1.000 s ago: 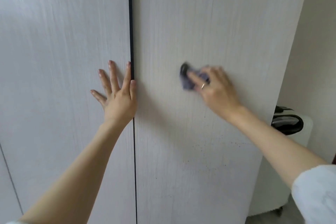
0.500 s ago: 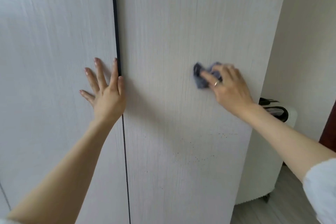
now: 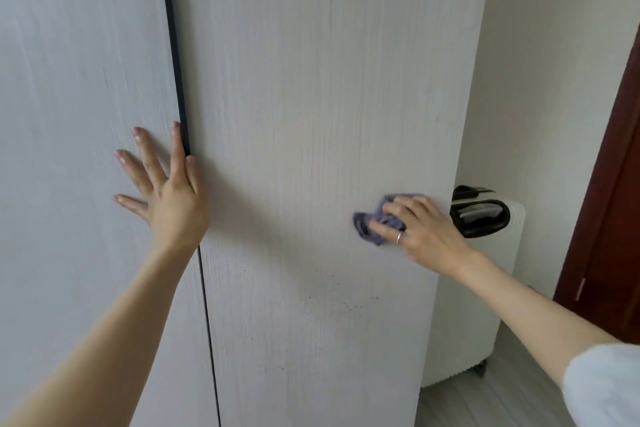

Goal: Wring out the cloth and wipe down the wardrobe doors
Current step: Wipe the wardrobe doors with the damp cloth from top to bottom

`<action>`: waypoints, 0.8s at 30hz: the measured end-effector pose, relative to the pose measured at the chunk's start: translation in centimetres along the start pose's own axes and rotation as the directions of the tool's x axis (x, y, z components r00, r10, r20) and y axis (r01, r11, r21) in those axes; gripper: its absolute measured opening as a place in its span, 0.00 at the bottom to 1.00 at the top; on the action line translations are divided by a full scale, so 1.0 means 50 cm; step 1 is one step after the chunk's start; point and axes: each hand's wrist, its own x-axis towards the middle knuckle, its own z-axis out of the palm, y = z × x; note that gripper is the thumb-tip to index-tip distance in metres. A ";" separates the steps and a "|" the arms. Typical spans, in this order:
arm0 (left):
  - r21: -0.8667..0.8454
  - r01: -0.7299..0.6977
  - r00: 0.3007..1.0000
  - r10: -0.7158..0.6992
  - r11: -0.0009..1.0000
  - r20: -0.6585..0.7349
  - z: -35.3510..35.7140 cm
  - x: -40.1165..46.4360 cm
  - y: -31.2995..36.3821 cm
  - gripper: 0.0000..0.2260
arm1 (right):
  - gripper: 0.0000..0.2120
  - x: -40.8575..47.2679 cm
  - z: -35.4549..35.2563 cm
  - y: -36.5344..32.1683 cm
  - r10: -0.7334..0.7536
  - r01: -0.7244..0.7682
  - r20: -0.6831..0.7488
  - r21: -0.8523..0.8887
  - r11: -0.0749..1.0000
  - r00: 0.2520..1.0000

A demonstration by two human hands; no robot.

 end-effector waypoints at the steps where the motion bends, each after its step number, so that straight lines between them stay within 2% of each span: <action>1: -0.006 0.005 1.000 -0.005 1.000 -0.006 0.002 0.000 0.002 0.21 | 0.22 0.035 -0.015 0.044 0.092 -0.093 -0.045 -0.013 0.996 0.995; 4: -0.024 0.010 1.000 -0.010 1.000 -0.018 0.005 -0.004 0.006 0.21 | 0.20 0.142 -0.073 0.158 0.414 -0.420 -0.189 0.009 0.907 0.890; 7: -0.029 0.006 1.000 -0.007 1.000 -0.025 0.003 -0.006 0.007 0.22 | 0.20 0.188 -0.103 0.199 0.609 -0.608 -0.206 0.077 0.791 0.766; 11: -0.033 0.003 1.000 -0.004 0.999 -0.030 0.004 -0.008 0.009 0.21 | 0.18 0.105 -0.049 0.110 0.667 -0.662 -0.242 0.114 0.741 0.705; 14: -0.051 0.003 1.000 -0.005 0.999 -0.022 0.004 -0.008 0.008 0.21 | 0.18 -0.048 0.014 -0.032 0.732 -0.723 -0.018 0.141 0.677 0.681; 15: -0.054 0.004 1.000 -0.005 0.999 -0.017 0.005 -0.010 0.007 0.22 | 0.13 -0.100 0.026 -0.084 0.716 -0.717 0.058 0.125 0.686 0.696; 16: -0.056 0.000 1.000 -0.001 0.998 -0.013 0.005 -0.012 0.005 0.22 | 0.16 -0.138 0.033 -0.128 0.680 -0.684 0.075 0.099 0.722 0.729; 17: -0.054 -0.002 1.000 0.002 0.999 -0.006 0.005 -0.016 0.001 0.22 | 0.27 -0.167 0.037 -0.158 0.614 -0.619 0.086 0.071 0.782 0.785; 18: -0.049 -0.004 1.000 0.004 0.999 -0.003 0.005 -0.019 -0.003 0.22 | 0.33 -0.181 0.034 -0.164 0.552 -0.562 0.122 0.079 0.823 0.825; 20: -0.029 -0.008 1.000 0.008 1.000 0.006 0.004 -0.027 -0.011 0.22 | 0.33 -0.161 0.015 -0.128 0.504 -0.518 0.127 0.119 0.847 0.854; 22: -0.019 -0.011 1.000 0.011 1.000 0.025 0.004 -0.038 -0.019 0.22 | 0.25 -0.113 -0.009 -0.072 0.587 -0.590 0.071 0.145 0.794 0.807; 24: -0.017 -0.009 1.000 0.010 1.000 0.029 0.007 -0.049 -0.025 0.22 | 0.18 -0.054 -0.026 -0.013 0.723 -0.699 -0.037 0.226 0.678 0.690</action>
